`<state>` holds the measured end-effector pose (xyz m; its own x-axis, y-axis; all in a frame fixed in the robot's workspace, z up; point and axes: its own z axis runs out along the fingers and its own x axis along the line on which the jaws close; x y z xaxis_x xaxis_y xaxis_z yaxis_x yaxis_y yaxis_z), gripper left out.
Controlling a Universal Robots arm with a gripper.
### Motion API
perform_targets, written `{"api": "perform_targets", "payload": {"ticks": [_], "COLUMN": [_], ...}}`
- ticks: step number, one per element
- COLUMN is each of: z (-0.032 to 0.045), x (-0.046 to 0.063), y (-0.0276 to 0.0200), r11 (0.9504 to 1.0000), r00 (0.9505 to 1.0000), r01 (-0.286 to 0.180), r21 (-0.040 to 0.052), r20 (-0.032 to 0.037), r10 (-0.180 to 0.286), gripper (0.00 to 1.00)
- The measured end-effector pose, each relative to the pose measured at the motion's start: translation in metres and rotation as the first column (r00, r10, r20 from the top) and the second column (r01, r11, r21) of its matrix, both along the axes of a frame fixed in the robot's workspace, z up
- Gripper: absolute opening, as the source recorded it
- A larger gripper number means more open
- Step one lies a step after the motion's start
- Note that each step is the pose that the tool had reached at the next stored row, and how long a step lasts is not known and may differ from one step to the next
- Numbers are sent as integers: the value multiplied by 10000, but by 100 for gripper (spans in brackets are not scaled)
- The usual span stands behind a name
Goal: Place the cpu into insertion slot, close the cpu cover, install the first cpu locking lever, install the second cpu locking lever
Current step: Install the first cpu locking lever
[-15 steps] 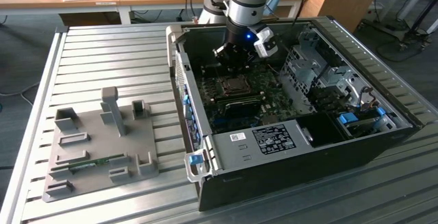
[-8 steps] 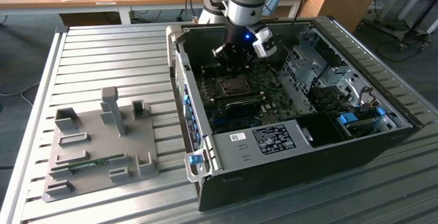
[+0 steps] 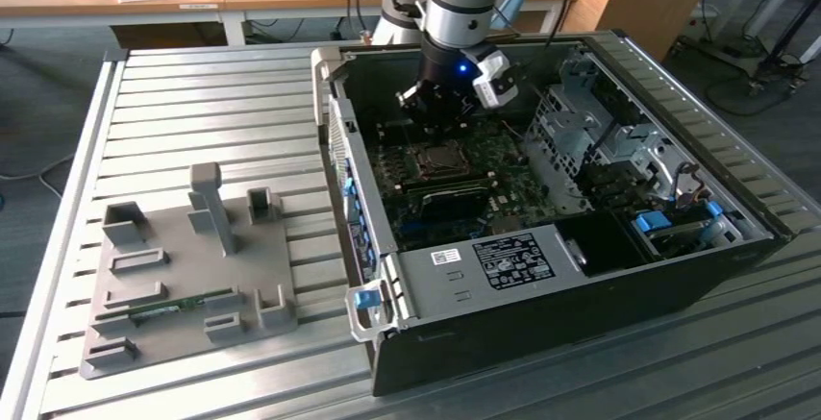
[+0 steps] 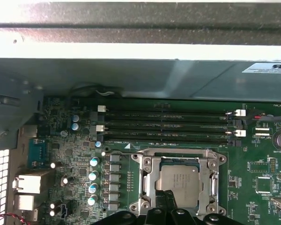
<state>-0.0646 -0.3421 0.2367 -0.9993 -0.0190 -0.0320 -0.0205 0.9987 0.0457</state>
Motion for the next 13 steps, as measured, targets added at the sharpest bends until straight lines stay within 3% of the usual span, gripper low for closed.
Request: {"api": "perform_targets", "payload": {"ticks": [9,13], "z": [0,67], "x": [-32,-32], "y": [0,0], "r11": [10000,10000], "r00": [10000,10000], "r01": [-1,11], "r21": [-1,-1], "r20": [3,1], "r10": [1,-11], "gripper": [11,11]}}
